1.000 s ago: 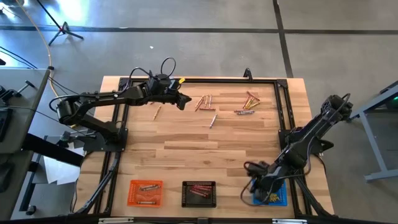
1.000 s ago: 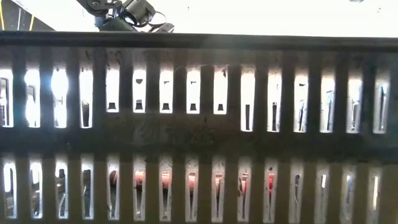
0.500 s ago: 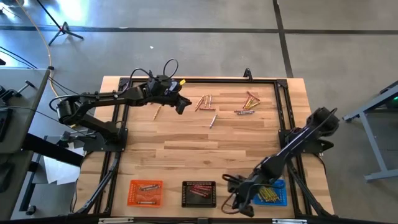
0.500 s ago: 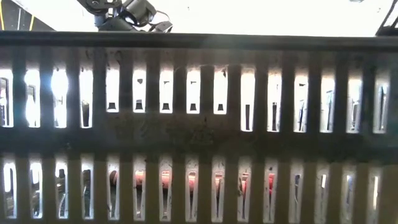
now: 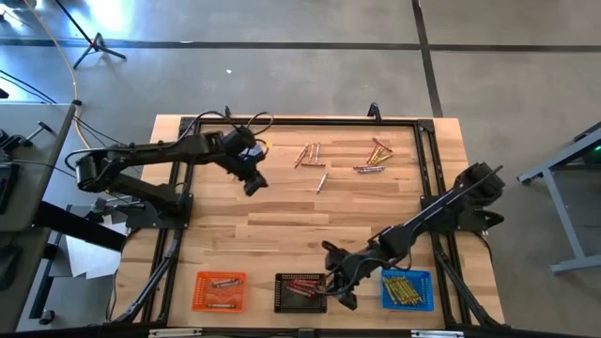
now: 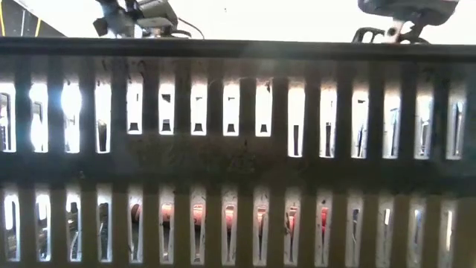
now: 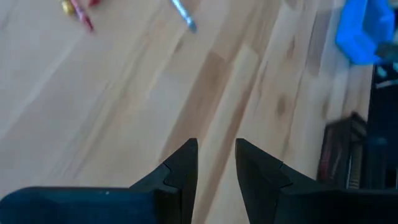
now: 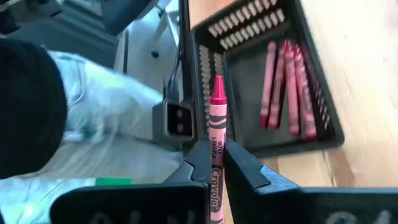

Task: Sort crayons
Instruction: Put the red crayon into the black bin

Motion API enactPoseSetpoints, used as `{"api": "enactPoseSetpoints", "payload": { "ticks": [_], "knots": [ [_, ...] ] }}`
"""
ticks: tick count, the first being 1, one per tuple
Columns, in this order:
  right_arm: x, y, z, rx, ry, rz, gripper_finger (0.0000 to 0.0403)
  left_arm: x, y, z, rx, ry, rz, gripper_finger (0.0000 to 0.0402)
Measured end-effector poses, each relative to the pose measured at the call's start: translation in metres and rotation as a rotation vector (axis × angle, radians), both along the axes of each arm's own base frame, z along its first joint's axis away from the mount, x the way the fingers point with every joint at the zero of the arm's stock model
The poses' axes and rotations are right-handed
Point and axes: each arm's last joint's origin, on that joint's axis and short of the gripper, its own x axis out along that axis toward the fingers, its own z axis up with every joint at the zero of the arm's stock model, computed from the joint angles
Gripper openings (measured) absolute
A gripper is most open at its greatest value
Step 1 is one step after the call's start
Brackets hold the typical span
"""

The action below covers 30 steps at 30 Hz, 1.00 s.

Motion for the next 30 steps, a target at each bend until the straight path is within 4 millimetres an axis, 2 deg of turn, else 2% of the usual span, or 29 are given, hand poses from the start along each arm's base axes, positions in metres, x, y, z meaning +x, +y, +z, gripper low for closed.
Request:
{"api": "enactPoseSetpoints", "payload": {
  "ticks": [5,10,14,21,30],
  "knots": [
    [0.017,0.001,-0.016,-0.028,-0.097,-0.048,0.0009,-0.014,-0.013,0.020,0.040,-0.065,-0.035,0.0094],
    [0.029,-0.010,-0.030,-0.101,-0.114,-0.198,0.0009,-0.026,-0.017,0.040,0.090,-0.177,-0.036,0.0094],
    [0.032,-0.015,-0.029,-0.104,-0.128,-0.237,0.0009,-0.035,-0.020,0.051,0.117,-0.224,-0.003,0.0094],
    [0.034,-0.015,-0.025,-0.003,-0.108,-0.217,0.0016,-0.047,-0.023,0.062,0.165,-0.277,-0.012,0.0094],
    [0.034,-0.014,-0.024,0.029,-0.109,-0.236,0.0047,-0.048,-0.022,0.063,0.232,-0.267,0.027,0.0094]
  ]
}}
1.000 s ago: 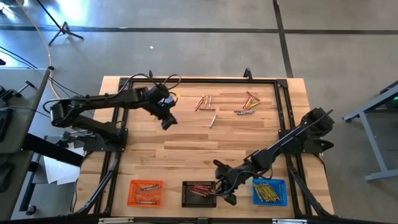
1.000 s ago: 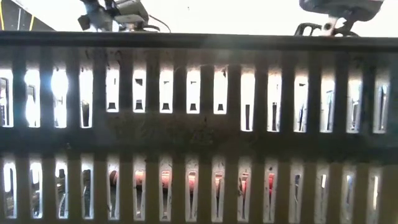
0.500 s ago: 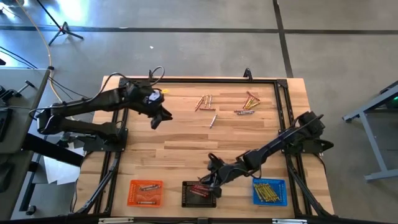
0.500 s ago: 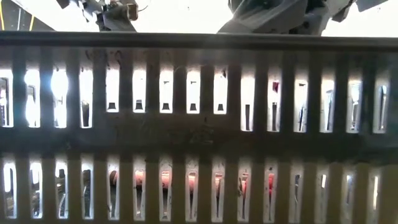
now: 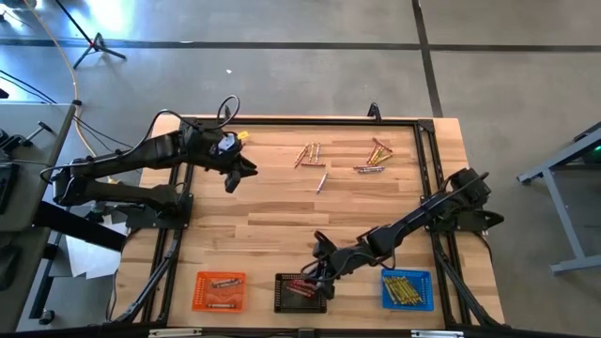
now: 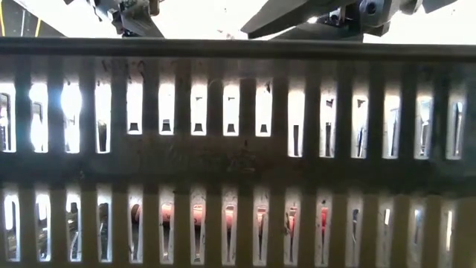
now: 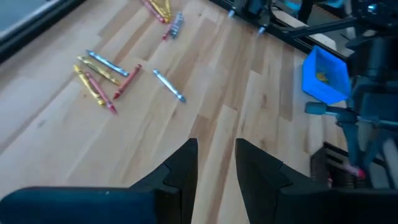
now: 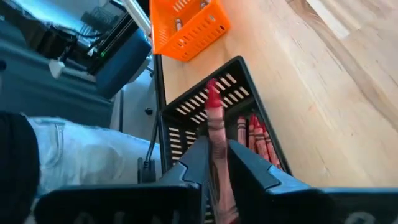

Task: Sort crayons
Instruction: Put the red crayon into the black bin

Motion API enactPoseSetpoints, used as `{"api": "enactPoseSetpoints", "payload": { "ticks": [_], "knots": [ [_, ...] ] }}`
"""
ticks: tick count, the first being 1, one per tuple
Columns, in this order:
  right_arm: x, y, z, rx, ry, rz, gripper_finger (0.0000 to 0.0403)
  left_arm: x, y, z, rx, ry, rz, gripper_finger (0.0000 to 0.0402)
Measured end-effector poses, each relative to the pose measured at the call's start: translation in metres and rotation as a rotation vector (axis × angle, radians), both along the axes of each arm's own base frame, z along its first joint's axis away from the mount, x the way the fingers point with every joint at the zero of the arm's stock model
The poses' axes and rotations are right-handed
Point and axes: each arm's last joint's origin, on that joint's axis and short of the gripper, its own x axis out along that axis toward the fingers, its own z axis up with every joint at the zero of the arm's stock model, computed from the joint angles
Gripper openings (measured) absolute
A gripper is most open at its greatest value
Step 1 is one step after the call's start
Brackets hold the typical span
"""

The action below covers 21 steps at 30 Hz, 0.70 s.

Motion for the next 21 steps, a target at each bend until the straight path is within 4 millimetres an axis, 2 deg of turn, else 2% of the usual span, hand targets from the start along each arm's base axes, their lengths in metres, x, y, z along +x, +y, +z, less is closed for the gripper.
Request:
{"api": "enactPoseSetpoints", "payload": {
  "ticks": [8,12,16,21],
  "knots": [
    [0.001,0.001,0.002,0.077,0.004,-0.028,0.0096,0.000,0.000,0.000,0.004,0.002,0.011,0.0094],
    [0.008,-0.006,0.015,0.115,-0.089,-0.026,0.0111,0.000,0.000,0.000,-0.016,0.004,0.024,0.0094],
    [0.013,-0.036,0.041,0.148,-0.151,-0.067,0.0110,0.000,0.000,0.000,-0.014,0.005,0.023,0.0094],
    [0.006,-0.088,0.064,0.139,-0.043,-0.078,0.0099,-0.001,0.006,-0.005,0.039,0.058,0.053,0.0094]
  ]
}}
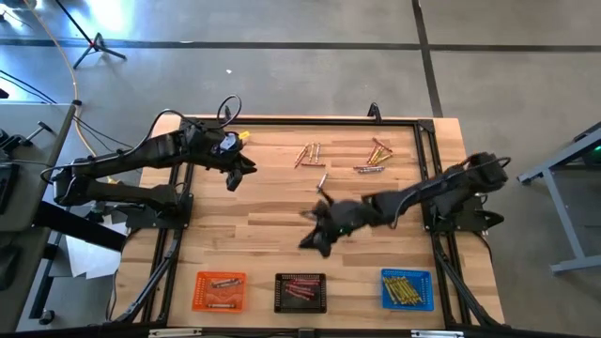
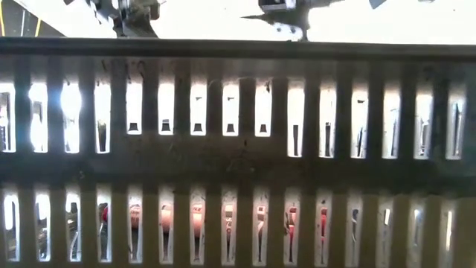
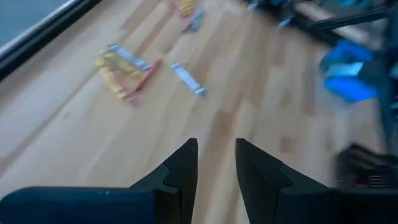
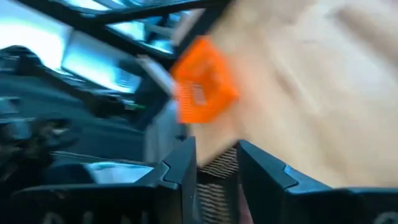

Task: Sort crayons
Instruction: Put the red crayon into the black bin

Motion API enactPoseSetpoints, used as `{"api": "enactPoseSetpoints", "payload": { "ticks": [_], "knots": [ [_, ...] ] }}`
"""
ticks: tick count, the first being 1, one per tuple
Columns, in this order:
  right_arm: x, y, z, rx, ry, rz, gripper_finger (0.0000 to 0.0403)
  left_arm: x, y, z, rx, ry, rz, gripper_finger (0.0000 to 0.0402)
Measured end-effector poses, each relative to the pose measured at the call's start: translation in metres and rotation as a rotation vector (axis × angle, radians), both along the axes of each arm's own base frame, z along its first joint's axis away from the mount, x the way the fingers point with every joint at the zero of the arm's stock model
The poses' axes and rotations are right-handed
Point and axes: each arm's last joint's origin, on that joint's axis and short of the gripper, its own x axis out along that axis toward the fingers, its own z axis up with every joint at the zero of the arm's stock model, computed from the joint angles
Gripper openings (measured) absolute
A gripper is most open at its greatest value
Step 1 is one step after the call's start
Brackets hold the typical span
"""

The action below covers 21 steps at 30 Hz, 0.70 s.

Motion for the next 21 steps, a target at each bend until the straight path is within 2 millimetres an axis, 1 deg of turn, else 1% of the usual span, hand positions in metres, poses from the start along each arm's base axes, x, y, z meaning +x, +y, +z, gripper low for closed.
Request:
{"api": "enactPoseSetpoints", "payload": {
  "ticks": [3,6,11,13,16,21],
  "knots": [
    [-0.011,-0.034,0.005,-0.082,0.110,-0.042,0.0093,-0.001,0.009,-0.010,0.046,0.106,0.066,0.0094],
    [-0.022,-0.068,0.007,-0.125,0.208,-0.115,0.0090,-0.001,0.022,-0.024,0.050,0.237,0.153,0.0094],
    [-0.032,-0.115,0.004,-0.163,0.295,-0.191,0.0089,0.000,0.053,-0.052,0.051,0.460,0.324,0.0094],
    [-0.034,-0.131,0.002,-0.177,0.306,-0.186,0.0089,0.002,0.068,-0.063,0.056,0.523,0.369,0.0094],
    [-0.037,-0.149,0.000,-0.199,0.321,-0.202,0.0089,0.004,0.089,-0.086,0.019,0.621,0.394,0.0094],
    [-0.043,-0.165,-0.002,-0.209,0.357,-0.244,0.0089,0.002,0.113,-0.125,-0.063,0.787,0.397,0.0094]
  ]
}}
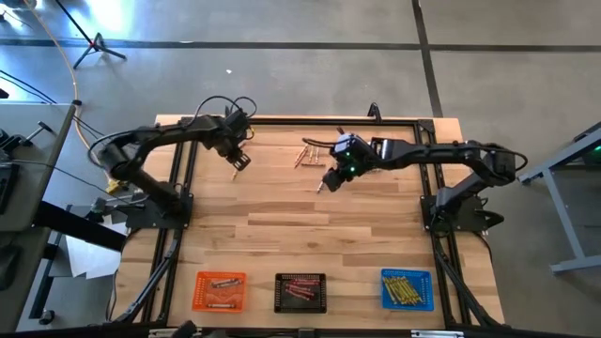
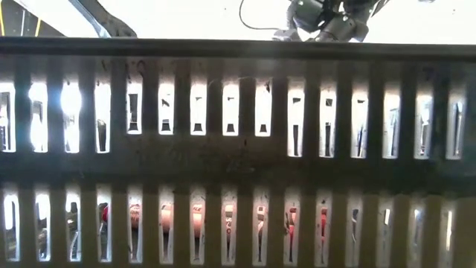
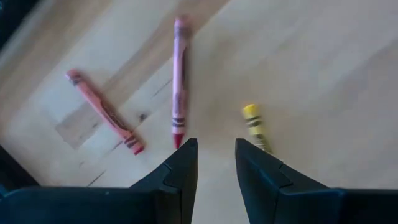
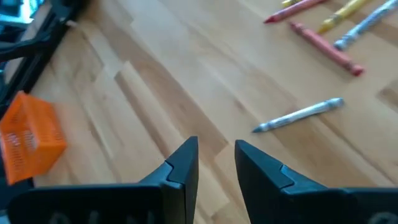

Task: Sort crayons
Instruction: Put the red crayon into the black bin

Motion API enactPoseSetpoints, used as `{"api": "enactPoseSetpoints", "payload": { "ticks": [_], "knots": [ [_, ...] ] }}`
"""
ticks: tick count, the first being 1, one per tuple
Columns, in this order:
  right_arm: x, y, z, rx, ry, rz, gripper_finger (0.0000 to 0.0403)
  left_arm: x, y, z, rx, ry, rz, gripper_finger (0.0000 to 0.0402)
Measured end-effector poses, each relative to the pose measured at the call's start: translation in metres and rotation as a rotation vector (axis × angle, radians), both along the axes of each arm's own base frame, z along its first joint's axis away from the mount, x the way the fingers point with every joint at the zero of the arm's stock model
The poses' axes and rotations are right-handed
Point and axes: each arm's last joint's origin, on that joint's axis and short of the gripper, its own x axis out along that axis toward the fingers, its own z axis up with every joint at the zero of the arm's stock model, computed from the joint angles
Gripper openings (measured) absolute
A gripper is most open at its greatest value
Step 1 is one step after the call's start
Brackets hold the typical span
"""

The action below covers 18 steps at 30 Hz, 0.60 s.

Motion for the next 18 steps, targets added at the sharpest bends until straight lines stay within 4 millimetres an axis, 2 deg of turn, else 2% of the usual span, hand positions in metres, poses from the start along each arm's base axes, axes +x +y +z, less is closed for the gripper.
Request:
{"api": "enactPoseSetpoints", "payload": {
  "ticks": [3,5,11,18],
  "knots": [
    [-0.003,-0.005,-0.001,-0.010,0.021,-0.013,0.0089,-0.002,0.009,-0.014,-0.019,0.054,0.005,0.0094],
    [-0.005,-0.006,-0.002,-0.013,0.040,-0.008,0.0089,-0.001,0.014,-0.016,-0.030,0.076,0.019,0.0094],
    [-0.011,-0.007,-0.007,-0.039,0.112,0.042,0.0089,0.010,0.029,-0.007,0.008,0.035,0.045,0.0094],
    [-0.013,-0.010,-0.008,-0.051,0.131,0.053,0.0089,0.013,0.035,0.000,0.021,-0.004,0.059,0.0094]
  ]
}}
